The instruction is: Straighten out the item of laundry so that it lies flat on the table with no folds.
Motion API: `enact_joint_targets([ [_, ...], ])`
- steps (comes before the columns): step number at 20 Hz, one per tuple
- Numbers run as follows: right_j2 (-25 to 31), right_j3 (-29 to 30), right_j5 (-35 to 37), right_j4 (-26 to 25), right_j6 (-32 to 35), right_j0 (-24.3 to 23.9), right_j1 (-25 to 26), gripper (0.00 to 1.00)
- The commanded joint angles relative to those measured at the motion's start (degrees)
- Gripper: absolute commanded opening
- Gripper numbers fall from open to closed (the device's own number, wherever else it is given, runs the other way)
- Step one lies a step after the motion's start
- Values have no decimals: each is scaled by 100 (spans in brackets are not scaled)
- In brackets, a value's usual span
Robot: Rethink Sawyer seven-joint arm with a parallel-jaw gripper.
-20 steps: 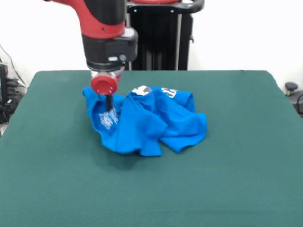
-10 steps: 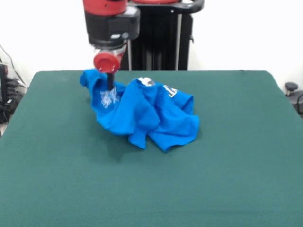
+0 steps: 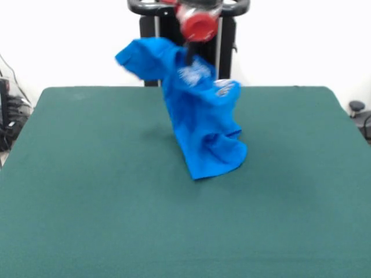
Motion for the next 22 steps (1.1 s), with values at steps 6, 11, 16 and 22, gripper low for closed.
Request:
enact_joint_targets([
  [6,-183,-208,865,1379,2613,1151,-220,0],
  [11,-247,0,1005,1640,2650,1599,-418,0],
  [16,-31,625,604,2135,2238,1723,-832,0],
  [22,-115,1016,959,2322,1690,1817,-1624,0],
])
